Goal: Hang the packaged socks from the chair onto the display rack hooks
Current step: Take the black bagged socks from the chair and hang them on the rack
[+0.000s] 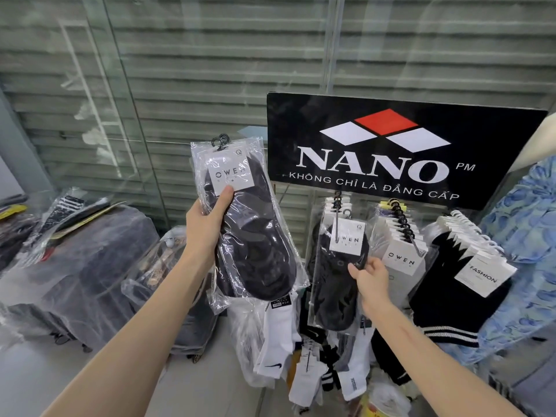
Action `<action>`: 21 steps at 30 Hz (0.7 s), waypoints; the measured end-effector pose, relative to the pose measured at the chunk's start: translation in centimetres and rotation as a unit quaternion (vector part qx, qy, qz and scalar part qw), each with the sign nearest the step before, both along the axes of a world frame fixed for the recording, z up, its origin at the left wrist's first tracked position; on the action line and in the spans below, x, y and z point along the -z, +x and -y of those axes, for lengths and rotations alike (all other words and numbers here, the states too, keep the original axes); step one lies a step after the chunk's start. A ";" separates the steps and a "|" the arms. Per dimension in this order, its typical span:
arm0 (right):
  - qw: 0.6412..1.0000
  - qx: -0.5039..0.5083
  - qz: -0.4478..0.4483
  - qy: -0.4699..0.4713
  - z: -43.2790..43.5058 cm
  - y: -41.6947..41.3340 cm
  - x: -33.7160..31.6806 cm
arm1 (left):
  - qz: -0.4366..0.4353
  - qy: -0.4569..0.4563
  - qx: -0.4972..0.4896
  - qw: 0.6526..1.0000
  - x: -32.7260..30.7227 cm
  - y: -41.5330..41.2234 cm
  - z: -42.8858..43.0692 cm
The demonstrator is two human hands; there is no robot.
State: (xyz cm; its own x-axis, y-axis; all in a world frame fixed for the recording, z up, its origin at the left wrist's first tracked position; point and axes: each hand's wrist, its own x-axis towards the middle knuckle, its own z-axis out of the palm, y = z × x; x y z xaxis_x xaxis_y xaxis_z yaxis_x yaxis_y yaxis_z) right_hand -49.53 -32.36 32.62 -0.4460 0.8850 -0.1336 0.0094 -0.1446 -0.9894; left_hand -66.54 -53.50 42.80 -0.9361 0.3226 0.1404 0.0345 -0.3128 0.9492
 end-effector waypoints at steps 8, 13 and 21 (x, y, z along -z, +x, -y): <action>0.990 -0.033 0.075 0.111 -0.5 -0.8 -1.0 | 0.008 0.011 0.013 1.000 -0.2 0.1 -0.2; 0.972 -0.020 0.155 0.175 -0.6 -1.2 -0.8 | 0.005 0.007 0.011 1.000 -0.2 0.5 -0.5; 0.961 -0.106 0.250 0.052 -0.7 -2.2 -2.9 | -0.004 -0.012 0.020 1.000 0.0 1.2 -1.1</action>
